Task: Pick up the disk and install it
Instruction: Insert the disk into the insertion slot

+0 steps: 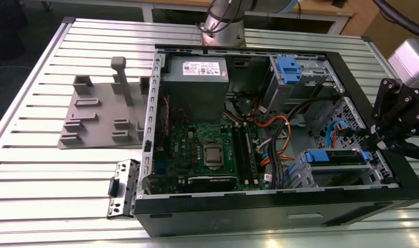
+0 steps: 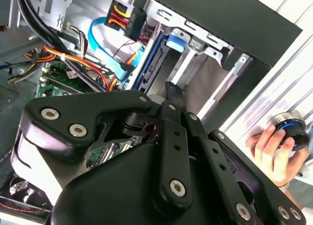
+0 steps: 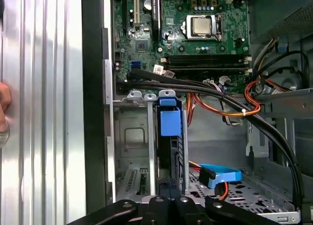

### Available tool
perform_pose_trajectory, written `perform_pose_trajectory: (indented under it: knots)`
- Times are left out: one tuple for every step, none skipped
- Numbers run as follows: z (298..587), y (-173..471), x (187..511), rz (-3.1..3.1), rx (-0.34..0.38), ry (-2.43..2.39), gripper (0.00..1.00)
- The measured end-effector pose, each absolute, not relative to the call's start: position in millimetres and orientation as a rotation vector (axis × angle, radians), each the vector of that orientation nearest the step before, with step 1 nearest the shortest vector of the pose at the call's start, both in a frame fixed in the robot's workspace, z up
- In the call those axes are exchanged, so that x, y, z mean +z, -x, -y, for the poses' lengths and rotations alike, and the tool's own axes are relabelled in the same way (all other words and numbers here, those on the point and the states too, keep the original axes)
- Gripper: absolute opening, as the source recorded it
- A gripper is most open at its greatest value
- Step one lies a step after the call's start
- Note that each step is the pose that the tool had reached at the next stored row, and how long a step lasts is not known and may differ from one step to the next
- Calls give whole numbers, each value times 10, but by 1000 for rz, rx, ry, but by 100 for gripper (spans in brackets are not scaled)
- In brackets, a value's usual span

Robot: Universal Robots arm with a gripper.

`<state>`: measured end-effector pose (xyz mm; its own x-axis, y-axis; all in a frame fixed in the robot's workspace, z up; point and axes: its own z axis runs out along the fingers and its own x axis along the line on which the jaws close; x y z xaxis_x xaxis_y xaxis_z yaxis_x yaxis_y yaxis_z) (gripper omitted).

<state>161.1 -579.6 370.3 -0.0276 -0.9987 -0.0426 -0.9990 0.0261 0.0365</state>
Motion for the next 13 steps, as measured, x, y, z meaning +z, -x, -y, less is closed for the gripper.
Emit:
perform_pose_trajectory:
  knots:
    - [5782, -1621, 3699, -2247, 87, 2187, 10]
    - [5766, -1635, 3694, -2247, 87, 2187, 10]
    - [5750, -1649, 3689, -2247, 87, 2187, 10]
    - [5733, -1663, 3684, -2247, 86, 2188, 10]
    - [5715, -1676, 3679, -2247, 86, 2188, 10]
    - [5698, -1689, 3676, -2247, 86, 2188, 10]
    - [5684, -1703, 3670, -2247, 86, 2188, 10]
    - [5673, -1720, 3665, -2248, 86, 2188, 10]
    - [5666, -1738, 3660, -2247, 86, 2188, 10]
    - [5663, -1756, 3656, -2247, 86, 2188, 10]
    - [5663, -1764, 3655, -2248, 86, 2188, 10]
    - [5662, -1764, 3655, -2248, 86, 2188, 10]
    - [5662, -1764, 3656, -2248, 85, 2188, 10]
